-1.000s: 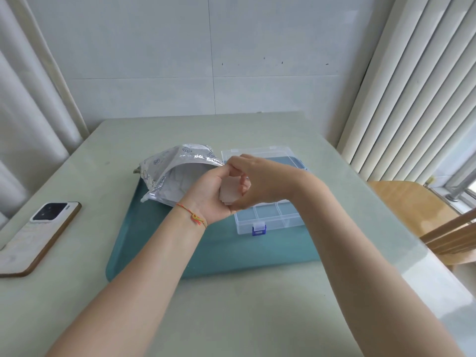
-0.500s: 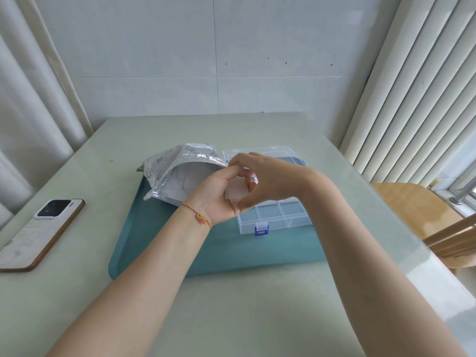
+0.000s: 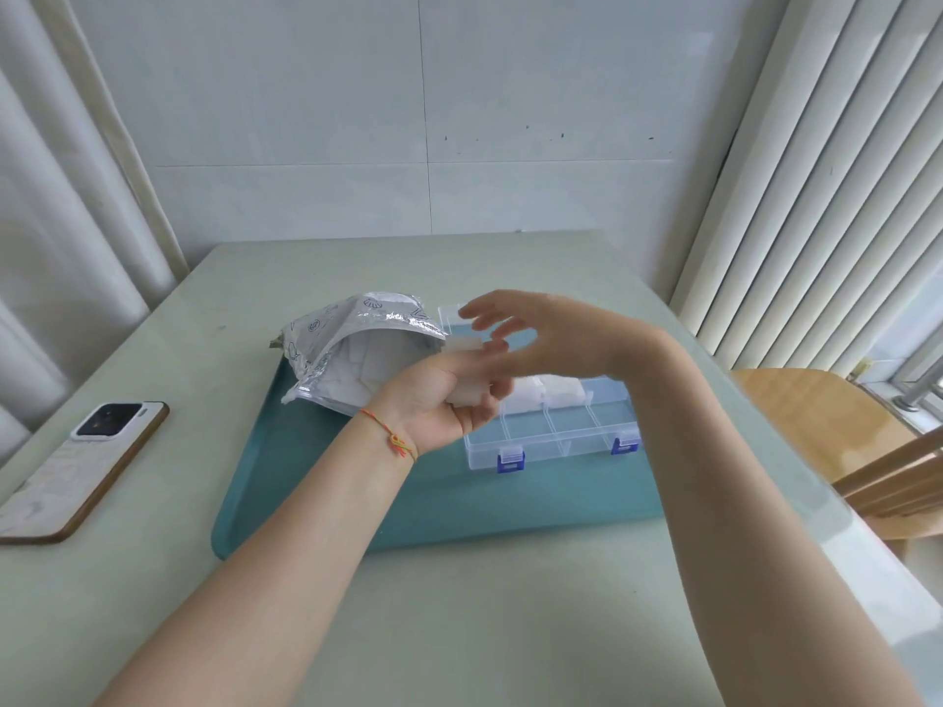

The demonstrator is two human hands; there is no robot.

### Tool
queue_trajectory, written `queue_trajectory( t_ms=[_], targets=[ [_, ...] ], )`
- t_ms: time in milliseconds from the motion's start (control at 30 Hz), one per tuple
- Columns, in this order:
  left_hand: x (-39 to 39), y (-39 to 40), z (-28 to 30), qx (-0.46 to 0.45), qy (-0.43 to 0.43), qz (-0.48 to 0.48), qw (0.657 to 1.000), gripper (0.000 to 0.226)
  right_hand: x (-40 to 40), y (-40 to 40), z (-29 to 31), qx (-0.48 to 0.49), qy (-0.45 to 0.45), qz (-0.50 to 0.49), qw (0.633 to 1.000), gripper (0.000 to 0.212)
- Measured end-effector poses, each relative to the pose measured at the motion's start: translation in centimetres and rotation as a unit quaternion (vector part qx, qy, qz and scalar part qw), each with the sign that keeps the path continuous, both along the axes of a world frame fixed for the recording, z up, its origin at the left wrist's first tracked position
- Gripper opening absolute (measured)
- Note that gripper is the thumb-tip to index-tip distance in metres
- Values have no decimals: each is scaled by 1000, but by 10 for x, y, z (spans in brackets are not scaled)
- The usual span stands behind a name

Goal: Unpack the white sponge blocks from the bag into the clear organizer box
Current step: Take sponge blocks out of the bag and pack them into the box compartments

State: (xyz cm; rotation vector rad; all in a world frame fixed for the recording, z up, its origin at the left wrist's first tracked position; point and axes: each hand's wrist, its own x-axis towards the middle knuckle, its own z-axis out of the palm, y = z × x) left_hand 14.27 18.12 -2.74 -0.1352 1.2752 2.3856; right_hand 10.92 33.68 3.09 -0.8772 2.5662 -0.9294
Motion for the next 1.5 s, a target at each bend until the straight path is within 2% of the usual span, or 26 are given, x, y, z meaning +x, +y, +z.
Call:
queue_trajectory(
  t_ms=[67, 100, 200, 333, 433, 567, 700, 767, 833, 900, 1033, 1133, 1200, 1267, 1400, 1500],
  targets=[
    [0, 4, 3, -25, 16, -6, 1000, 15, -7, 8, 3, -76, -3, -35, 997, 35],
    [-1, 7, 5, -44, 30, -13, 999, 16, -10, 12, 3, -84, 4, -49, 995, 30],
    [-5, 17, 10, -78, 79, -29, 993, 26, -14, 16, 3, -44, 23, -54, 997, 20],
    [-11, 30, 14, -45, 87, -48, 994, 28, -16, 27, 1, -33, 24, -55, 998, 21],
    [-15, 39, 15, -80, 67, -39, 994, 25, -16, 33, 0, -30, 28, -44, 998, 29],
    [-22, 44, 15, -104, 69, -26, 992, 24, -15, 39, 4, -29, 16, -21, 999, 29],
    [-29, 46, 12, -122, 81, -23, 989, 25, -23, 42, 1, -87, 12, -52, 995, 43],
    [-32, 47, 11, -123, 88, -28, 988, 23, -27, 46, 1, -69, 30, -64, 995, 38],
    [-33, 50, 10, -127, 100, -35, 986, 17, -29, 52, 0, -40, 37, -66, 996, 23],
    [-32, 53, 10, -146, 113, -41, 982, 21, -30, 55, -1, -31, 35, -66, 997, 13],
    [-35, 55, 9, -194, 137, -37, 971, 25, -37, 59, -7, -98, 6, -120, 988, 7],
    [-41, 52, 4, -301, 158, 38, 940, 29, -45, 69, -13, -137, 14, -213, 967, 5],
    [-44, 50, -2, -381, 161, 108, 904, 25, -50, 72, -21, -128, -1, -241, 962, 6],
    [-46, 50, -8, -453, 171, 138, 864, 21, -52, 69, -31, -95, -19, -247, 964, 7],
    [-44, 52, -14, -580, 220, 125, 775, 25, -56, 57, -42, -22, -37, -245, 968, 9],
    [-41, 54, -13, -638, 249, 87, 723, 30, -57, 54, -43, 11, -27, -249, 968, 9]
  ],
)
